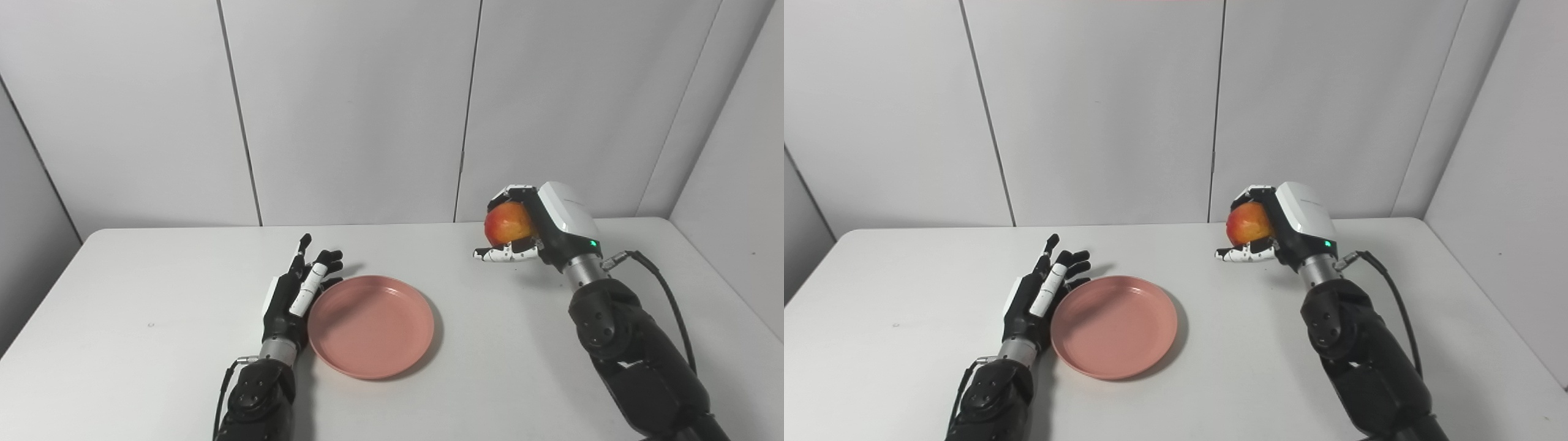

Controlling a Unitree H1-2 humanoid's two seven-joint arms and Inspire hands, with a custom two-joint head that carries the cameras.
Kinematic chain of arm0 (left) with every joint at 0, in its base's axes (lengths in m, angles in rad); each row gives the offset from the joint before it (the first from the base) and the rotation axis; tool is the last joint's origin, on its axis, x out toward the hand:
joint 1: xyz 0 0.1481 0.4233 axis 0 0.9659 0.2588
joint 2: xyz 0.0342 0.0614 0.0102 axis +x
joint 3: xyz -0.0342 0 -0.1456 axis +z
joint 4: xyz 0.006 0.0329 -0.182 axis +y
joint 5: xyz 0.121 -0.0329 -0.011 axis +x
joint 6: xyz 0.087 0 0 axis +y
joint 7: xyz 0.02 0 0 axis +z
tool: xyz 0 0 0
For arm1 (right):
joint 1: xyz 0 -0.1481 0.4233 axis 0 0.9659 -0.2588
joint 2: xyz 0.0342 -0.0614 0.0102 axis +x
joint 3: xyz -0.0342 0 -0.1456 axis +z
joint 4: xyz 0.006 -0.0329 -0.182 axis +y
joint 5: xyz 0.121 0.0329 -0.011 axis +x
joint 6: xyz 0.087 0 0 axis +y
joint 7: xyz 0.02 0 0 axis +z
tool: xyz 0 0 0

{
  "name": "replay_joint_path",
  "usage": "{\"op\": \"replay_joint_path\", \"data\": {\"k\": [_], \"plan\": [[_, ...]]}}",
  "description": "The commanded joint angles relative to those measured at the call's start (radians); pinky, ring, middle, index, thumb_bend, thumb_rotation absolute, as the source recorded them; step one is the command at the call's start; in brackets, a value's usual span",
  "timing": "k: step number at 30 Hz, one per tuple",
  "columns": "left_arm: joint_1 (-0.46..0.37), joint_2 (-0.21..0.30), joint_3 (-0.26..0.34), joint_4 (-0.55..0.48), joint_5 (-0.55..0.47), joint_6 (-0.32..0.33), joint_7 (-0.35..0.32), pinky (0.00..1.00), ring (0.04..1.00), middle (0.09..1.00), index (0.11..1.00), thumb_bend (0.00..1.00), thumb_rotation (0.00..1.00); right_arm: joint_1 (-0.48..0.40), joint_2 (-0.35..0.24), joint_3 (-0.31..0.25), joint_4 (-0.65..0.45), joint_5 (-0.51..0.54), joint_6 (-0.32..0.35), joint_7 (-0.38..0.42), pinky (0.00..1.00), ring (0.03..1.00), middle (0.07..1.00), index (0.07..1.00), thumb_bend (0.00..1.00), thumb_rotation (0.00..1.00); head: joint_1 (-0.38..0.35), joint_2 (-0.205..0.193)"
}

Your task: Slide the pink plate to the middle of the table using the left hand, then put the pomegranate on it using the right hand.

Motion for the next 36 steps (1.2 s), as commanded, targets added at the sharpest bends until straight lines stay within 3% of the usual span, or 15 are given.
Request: {"op": "replay_joint_path", "data": {"k": [1,9,15,26,36], "plan": [[0.064,-0.027,-0.011,0.048,0.004,0.018,0.008,0.69,0.782,0.759,1.000,0.86,0.68,-0.035,0.005,-0.012,-0.048,-0.006,-0.001,0.001,0.23,0.302,0.427,0.515,0.53,0.00,0.005,0.000],[0.073,-0.034,-0.014,0.039,0.009,0.017,0.013,0.69,0.787,0.754,1.000,0.88,0.68,-0.017,0.060,-0.013,-0.127,0.015,-0.004,0.054,0.22,0.296,0.426,0.520,0.52,0.00,0.022,-0.008],[0.076,-0.034,-0.017,0.041,0.006,0.014,0.016,0.69,0.792,0.759,1.000,0.86,0.69,-0.002,0.124,0.022,-0.154,-0.026,0.008,0.058,0.24,0.311,0.428,0.523,0.52,0.00,0.032,-0.015],[0.073,-0.034,-0.015,0.062,-0.004,-0.002,0.008,0.69,0.781,0.757,1.000,0.87,0.71,-0.001,0.224,0.081,-0.106,-0.096,0.014,0.055,0.21,0.274,0.411,0.517,0.52,0.00,0.033,-0.019],[0.065,-0.038,-0.017,0.080,-0.002,-0.015,0.010,0.68,0.786,0.761,1.000,0.87,0.72,0.005,0.262,0.121,-0.044,-0.136,0.002,0.050,0.19,0.250,0.438,0.499,0.53,0.00,0.044,-0.023]]}}
